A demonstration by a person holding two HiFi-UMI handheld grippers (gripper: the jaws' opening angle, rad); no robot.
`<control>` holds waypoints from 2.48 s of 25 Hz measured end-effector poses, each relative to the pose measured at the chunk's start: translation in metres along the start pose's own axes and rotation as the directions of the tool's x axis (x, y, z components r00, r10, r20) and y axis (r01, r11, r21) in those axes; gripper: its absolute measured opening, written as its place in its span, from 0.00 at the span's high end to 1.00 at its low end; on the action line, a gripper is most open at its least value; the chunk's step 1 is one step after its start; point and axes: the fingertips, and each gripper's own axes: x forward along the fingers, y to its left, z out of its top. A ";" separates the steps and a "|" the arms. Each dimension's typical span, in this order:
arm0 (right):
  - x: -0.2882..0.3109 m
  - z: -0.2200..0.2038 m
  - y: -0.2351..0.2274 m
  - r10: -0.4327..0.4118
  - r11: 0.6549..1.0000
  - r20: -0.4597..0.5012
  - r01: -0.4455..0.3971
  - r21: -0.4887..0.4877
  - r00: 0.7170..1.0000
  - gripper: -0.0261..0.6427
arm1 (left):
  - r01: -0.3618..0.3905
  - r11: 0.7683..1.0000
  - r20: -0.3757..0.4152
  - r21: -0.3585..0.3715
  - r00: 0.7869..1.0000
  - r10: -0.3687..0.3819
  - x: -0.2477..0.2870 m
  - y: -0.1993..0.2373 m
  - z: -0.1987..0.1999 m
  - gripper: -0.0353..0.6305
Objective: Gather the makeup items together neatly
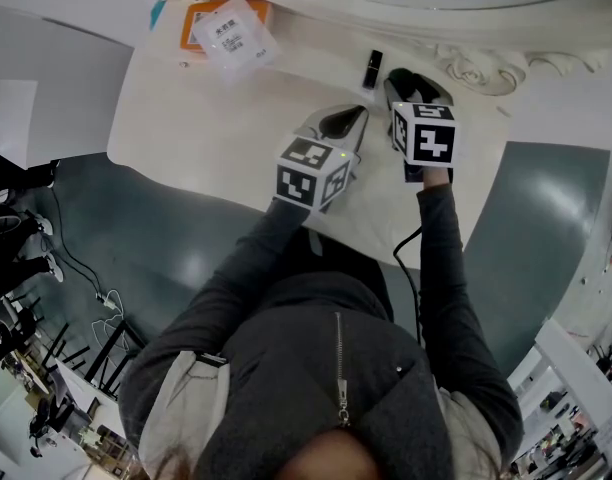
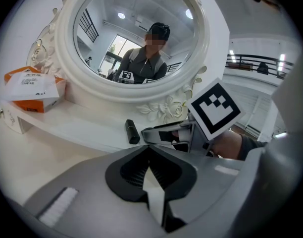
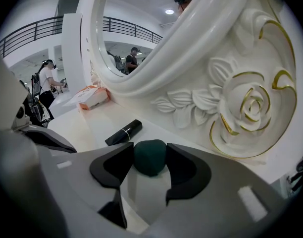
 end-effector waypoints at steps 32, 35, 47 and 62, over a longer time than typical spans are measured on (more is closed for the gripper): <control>-0.022 0.003 0.002 -0.034 0.999 0.043 0.034 -0.011 0.999 0.51 | 0.022 0.999 0.003 0.025 1.000 -0.022 -0.010 -0.009 0.000 0.93; -0.037 0.005 0.005 -0.051 0.999 0.078 0.051 0.005 0.996 0.51 | 0.034 0.999 0.005 0.034 0.999 -0.034 -0.014 -0.012 0.002 0.93; -0.100 -0.002 0.018 -0.101 0.969 0.268 0.033 0.245 0.958 0.62 | 0.108 0.989 0.021 0.102 0.994 -0.111 -0.034 -0.032 0.012 0.93; -0.131 -0.028 0.052 -0.324 0.899 0.396 0.150 0.411 0.859 0.95 | 0.170 0.966 0.002 0.192 0.985 -0.174 -0.059 -0.032 0.007 0.93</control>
